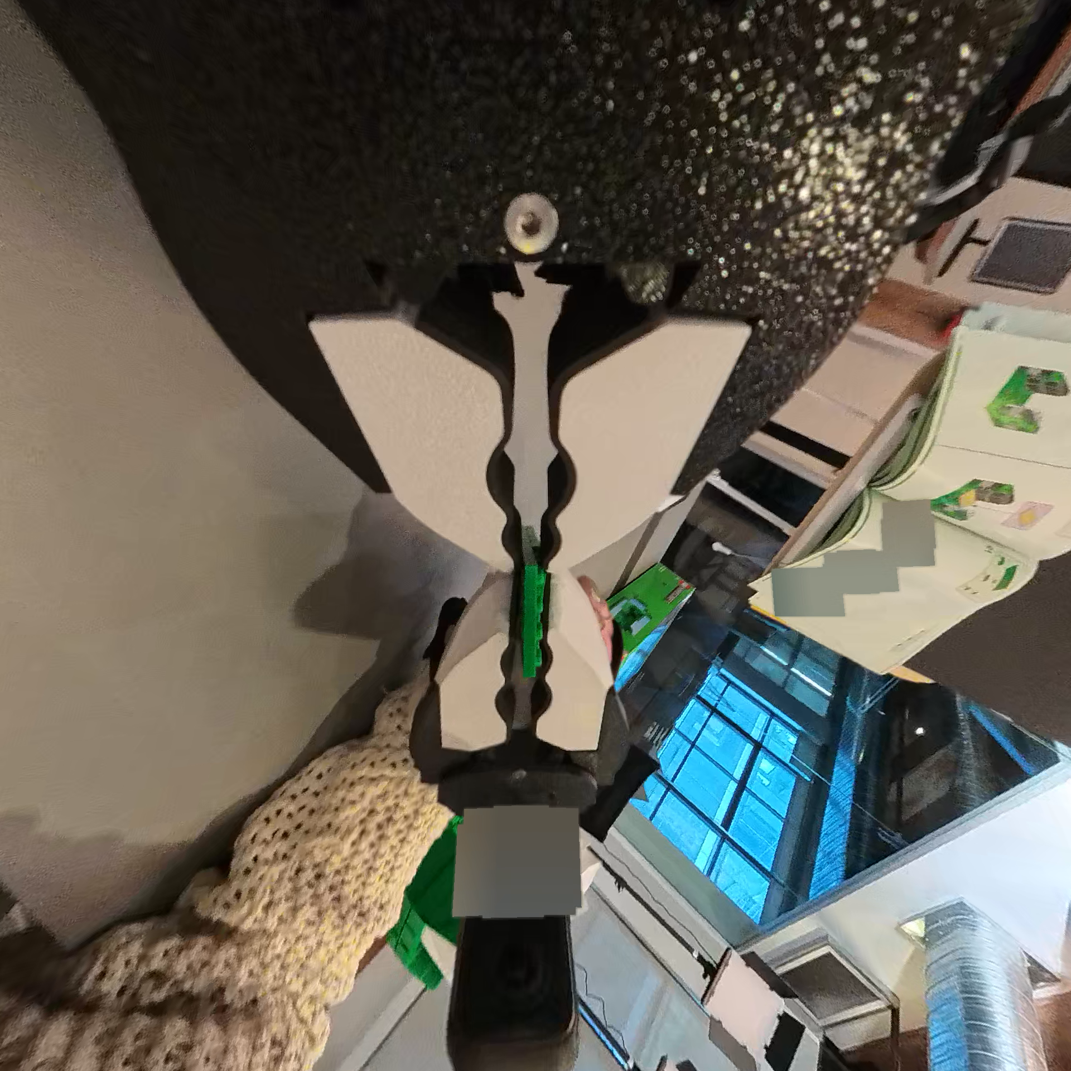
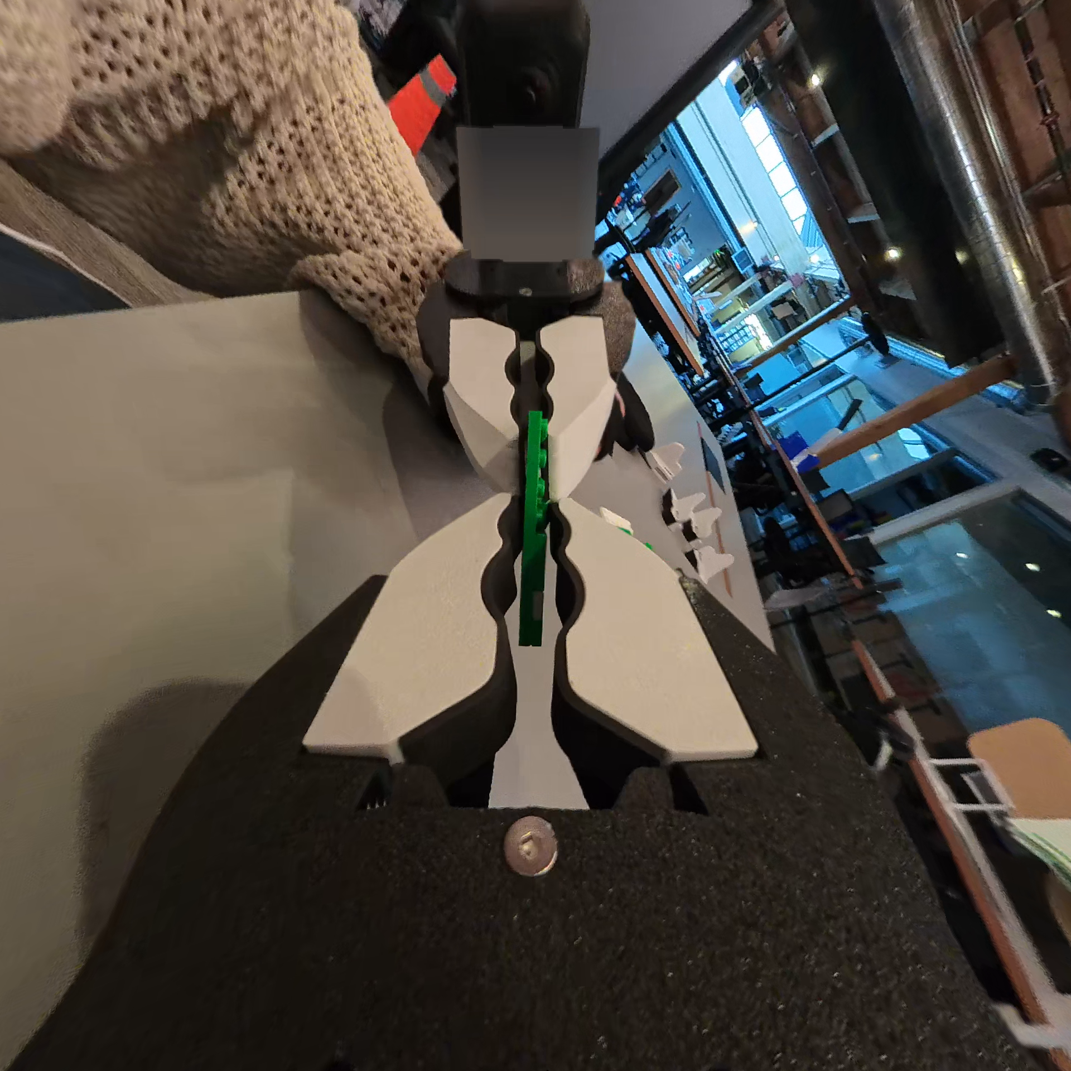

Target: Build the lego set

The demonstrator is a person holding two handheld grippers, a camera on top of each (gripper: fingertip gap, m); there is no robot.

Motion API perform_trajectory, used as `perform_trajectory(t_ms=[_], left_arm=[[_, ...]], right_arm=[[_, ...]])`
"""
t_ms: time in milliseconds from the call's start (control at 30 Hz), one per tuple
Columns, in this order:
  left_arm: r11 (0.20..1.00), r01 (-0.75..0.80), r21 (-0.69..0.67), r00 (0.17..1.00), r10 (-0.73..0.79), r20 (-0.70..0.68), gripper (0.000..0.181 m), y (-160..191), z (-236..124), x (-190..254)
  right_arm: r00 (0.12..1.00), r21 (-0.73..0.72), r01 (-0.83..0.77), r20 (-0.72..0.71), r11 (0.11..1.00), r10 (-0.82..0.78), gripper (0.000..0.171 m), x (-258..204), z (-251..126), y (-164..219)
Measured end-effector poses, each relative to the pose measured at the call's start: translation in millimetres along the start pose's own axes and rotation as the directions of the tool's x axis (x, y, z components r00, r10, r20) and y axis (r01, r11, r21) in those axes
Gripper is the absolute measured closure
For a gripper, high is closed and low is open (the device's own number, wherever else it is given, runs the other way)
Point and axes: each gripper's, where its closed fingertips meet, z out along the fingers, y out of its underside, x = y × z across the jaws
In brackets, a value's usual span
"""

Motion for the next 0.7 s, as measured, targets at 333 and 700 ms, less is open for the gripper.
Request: perform_trajectory(t_ms=[333,700], left_arm=[[0.98,-0.15,-0.129,0.987,0.155,0.031,0.176,11.5,1.4,-1.5],[0.949,-0.276,-0.154,0.961,0.277,-0.015,0.176,14.4,5.1,9.7]], right_arm=[[0.969,-0.154,0.222,-0.077,0.963,-0.236,0.161,2.1,0.0,12.2],[0.989,-0.193,0.148,0.044,0.97,-0.142,0.164,-9.9,-1.4,18.5]])
